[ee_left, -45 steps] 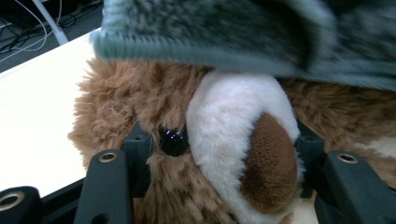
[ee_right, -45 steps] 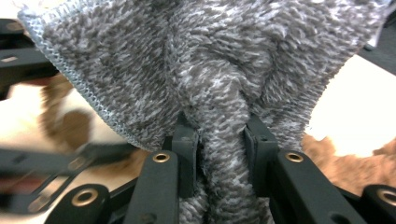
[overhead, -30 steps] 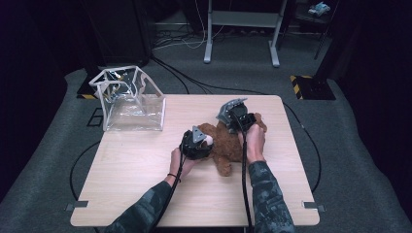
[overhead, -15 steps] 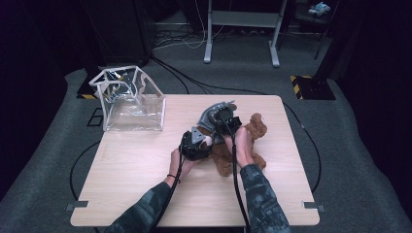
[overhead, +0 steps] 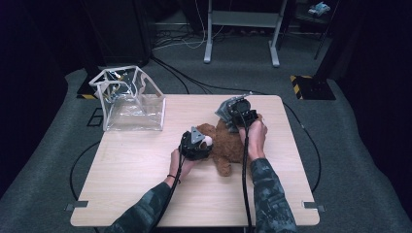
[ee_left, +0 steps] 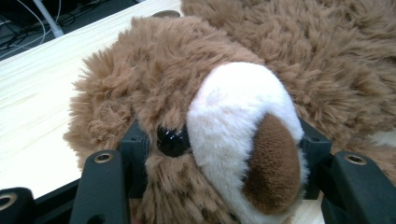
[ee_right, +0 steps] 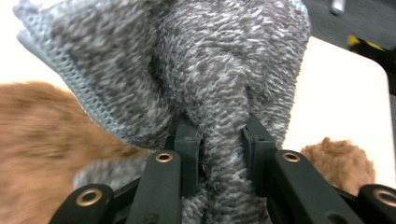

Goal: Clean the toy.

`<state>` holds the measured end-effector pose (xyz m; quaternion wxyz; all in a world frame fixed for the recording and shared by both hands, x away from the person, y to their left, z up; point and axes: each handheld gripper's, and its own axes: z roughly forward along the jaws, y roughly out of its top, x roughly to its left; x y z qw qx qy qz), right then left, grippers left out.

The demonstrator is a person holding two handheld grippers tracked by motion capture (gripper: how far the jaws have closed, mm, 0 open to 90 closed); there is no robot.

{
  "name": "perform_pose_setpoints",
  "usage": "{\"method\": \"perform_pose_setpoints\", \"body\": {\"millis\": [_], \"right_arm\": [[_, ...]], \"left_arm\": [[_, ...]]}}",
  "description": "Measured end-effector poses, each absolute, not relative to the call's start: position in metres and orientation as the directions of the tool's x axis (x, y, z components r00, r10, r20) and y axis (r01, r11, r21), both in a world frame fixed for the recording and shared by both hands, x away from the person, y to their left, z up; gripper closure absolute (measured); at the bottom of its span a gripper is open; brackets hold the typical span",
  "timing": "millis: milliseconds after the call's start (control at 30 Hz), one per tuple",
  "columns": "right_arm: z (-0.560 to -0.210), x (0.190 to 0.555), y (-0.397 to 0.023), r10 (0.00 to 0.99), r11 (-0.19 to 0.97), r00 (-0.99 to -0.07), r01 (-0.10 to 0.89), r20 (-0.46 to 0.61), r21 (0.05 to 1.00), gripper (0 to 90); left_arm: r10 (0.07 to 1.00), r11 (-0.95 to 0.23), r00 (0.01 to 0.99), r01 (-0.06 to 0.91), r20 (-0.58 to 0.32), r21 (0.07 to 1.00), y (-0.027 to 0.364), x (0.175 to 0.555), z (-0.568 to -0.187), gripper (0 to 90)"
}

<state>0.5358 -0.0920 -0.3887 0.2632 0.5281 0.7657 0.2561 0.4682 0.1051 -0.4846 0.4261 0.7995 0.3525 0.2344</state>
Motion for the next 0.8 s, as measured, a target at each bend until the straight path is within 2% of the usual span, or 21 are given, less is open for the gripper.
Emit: {"method": "perform_pose_setpoints", "body": {"millis": [133, 200, 300, 433, 667, 733, 800], "right_arm": [[-0.374, 0.512, -0.079, 0.916, 0.340, -0.391, 0.638, -0.089, 0.691, 72.6], [-0.379, 0.504, -0.068, 0.889, 0.376, -0.451, 0.632, -0.073, 0.678, 72.6], [-0.397, 0.507, -0.055, 0.870, 0.412, -0.489, 0.646, -0.066, 0.643, 72.5], [-0.414, 0.521, -0.051, 0.886, 0.393, -0.461, 0.689, -0.050, 0.609, 72.7], [-0.417, 0.539, -0.059, 0.901, 0.421, -0.390, 0.685, -0.188, 0.595, 72.8], [-0.417, 0.544, -0.065, 0.911, 0.402, -0.372, 0.696, -0.180, 0.595, 72.8], [-0.414, 0.547, -0.072, 0.917, 0.396, -0.330, 0.709, -0.222, 0.584, 72.8]], "left_arm": [[0.764, -0.382, 0.642, 0.369, 0.064, 0.847, 0.105, 0.469, -0.485, 38.9], [0.766, -0.380, 0.639, 0.367, 0.067, 0.849, 0.105, 0.469, -0.485, 38.9], [0.765, -0.384, 0.641, 0.369, 0.068, 0.846, 0.106, 0.468, -0.485, 38.8], [0.763, -0.385, 0.643, 0.372, 0.064, 0.845, 0.106, 0.469, -0.485, 38.9], [0.764, -0.383, 0.641, 0.372, 0.064, 0.846, 0.105, 0.468, -0.485, 38.9], [0.765, -0.383, 0.641, 0.373, 0.063, 0.845, 0.105, 0.468, -0.485, 38.9], [0.766, -0.382, 0.640, 0.378, 0.060, 0.843, 0.105, 0.468, -0.484, 38.9]]}}
